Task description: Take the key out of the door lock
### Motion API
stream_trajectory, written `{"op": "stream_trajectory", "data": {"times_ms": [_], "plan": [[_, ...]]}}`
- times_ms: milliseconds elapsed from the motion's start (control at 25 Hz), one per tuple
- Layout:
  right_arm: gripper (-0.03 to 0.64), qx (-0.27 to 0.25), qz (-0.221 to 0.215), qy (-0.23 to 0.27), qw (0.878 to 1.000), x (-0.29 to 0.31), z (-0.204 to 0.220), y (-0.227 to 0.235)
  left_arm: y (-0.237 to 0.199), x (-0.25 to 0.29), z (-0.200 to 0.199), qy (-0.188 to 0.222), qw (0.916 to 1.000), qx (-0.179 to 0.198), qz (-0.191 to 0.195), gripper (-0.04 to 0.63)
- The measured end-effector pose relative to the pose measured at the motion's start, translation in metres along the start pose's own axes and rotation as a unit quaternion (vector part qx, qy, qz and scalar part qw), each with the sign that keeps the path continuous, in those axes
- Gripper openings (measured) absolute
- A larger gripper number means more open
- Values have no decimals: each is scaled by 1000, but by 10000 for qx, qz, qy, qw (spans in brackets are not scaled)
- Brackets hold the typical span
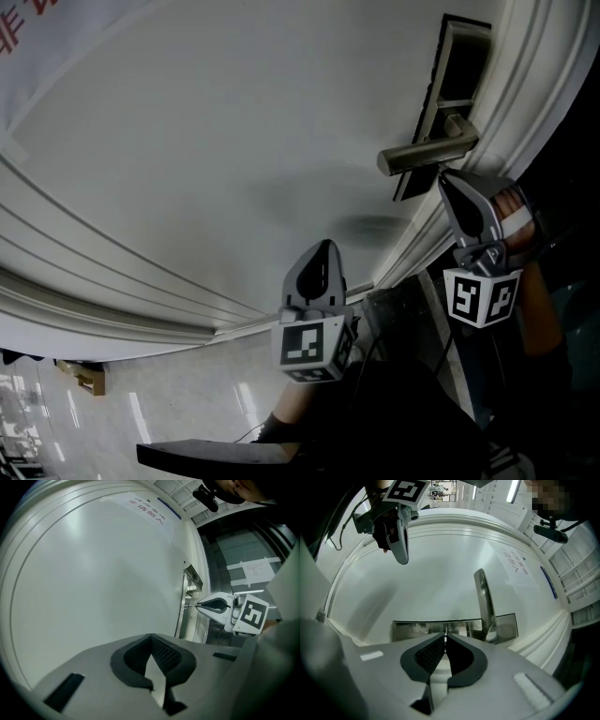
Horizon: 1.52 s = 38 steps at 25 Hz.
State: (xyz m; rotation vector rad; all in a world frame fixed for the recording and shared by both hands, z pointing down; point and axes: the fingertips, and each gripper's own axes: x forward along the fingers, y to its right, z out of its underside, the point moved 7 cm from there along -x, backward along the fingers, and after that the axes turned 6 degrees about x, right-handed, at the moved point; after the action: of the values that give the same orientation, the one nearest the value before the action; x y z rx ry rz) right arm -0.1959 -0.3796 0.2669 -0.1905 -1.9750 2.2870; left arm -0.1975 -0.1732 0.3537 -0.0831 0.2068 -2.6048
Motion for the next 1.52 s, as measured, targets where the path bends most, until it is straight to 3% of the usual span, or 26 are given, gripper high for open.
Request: {"op": "stream_trajectory", "data": {"times_ms": [1520], "plan": [[12,-43,30,50,10000,-7,0,-1,7,2,1,-3,9999,-77,79,0]]}}
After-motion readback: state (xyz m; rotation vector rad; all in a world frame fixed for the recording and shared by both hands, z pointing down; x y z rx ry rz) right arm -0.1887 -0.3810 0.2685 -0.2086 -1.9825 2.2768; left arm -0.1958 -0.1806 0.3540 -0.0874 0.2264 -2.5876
